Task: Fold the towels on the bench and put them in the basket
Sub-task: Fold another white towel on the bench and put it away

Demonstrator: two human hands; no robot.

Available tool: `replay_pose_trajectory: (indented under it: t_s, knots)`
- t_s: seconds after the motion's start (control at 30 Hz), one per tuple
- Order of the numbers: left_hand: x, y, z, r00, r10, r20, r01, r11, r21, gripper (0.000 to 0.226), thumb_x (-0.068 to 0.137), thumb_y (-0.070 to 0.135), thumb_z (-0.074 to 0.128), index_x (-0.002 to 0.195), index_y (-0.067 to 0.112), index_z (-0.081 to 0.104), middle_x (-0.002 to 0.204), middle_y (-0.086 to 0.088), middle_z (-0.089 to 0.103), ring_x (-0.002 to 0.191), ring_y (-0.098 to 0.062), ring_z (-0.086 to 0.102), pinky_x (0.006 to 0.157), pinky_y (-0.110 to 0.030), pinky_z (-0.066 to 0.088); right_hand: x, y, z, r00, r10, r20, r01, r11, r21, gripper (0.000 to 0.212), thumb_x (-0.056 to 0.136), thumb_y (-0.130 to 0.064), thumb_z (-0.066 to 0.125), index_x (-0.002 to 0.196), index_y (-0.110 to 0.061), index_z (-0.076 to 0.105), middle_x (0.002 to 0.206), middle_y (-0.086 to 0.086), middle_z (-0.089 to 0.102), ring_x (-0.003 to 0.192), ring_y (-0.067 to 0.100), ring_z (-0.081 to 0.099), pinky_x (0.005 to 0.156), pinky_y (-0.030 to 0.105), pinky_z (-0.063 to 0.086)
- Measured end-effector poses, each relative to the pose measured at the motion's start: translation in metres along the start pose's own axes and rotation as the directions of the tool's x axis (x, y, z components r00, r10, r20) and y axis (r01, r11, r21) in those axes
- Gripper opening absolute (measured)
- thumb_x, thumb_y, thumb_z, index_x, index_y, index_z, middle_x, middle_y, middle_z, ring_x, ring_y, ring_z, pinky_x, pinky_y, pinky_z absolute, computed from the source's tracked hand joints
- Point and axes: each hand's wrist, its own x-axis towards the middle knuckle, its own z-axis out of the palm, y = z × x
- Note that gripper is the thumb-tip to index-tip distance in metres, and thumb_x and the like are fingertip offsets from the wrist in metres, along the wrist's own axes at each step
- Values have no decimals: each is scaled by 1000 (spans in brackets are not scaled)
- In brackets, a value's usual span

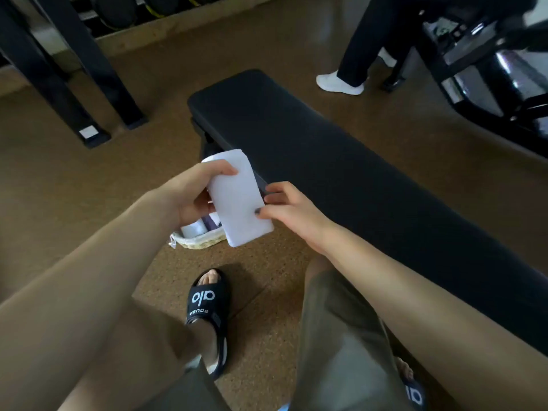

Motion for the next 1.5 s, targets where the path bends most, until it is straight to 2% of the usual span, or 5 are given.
replay_pose_trajectory:
  t_s: [0.43, 0.73, 1.03, 1.2, 1.5]
  knots:
    - [111, -9, -140, 994, -34, -107, 32, 999, -21, 37, 87, 20, 77, 121, 18, 62, 120, -7, 71, 110, -22, 69, 85, -36, 59, 146, 14, 125, 907, 219, 360, -369, 826, 427, 25, 94, -20, 70, 114, -29, 58, 132, 6, 59, 122, 27, 59, 107, 47, 51]
    - [263, -89, -189, 936, 100, -337, 37, 925, 379, 67, 74, 44, 87, 123, 13, 54, 113, -5, 63, 100, -24, 63, 82, -42, 56, 269, 94, 184, 981, 191, -38, -194, 970, -146, 29, 92, -32, 69, 112, -19, 52, 102, -5, 58, 94, 16, 61, 72, 29, 56]
    - [341, -152, -204, 945, 188, -266, 22, 777, 629, 59, 95, 36, 67, 137, 13, 33, 126, -12, 52, 114, -32, 55, 76, -32, 41, 339, 162, 209, 971, 218, -100, -238, 927, -291, 20, 94, -36, 63, 103, -22, 54, 105, -1, 67, 89, 27, 71, 86, 50, 58]
    - [336, -186, -188, 921, 378, -90, -125, 508, 852, 83, 87, 36, 73, 153, 19, 25, 149, -20, 28, 133, -41, 39, 108, -51, 40, 350, 177, 212, 970, 219, -102, -240, 917, -319, 11, 97, -35, 63, 99, -26, 57, 104, -4, 69, 90, 24, 72, 86, 47, 59]
    - [323, -195, -191, 936, 348, 43, -93, 129, 987, 76, 95, 63, 49, 154, 20, 29, 165, -24, 10, 143, -41, 33, 102, -50, 47, 352, 174, 212, 976, 199, -84, -214, 851, -479, 9, 100, -27, 55, 98, -20, 59, 101, 3, 67, 92, 24, 67, 81, 38, 55]
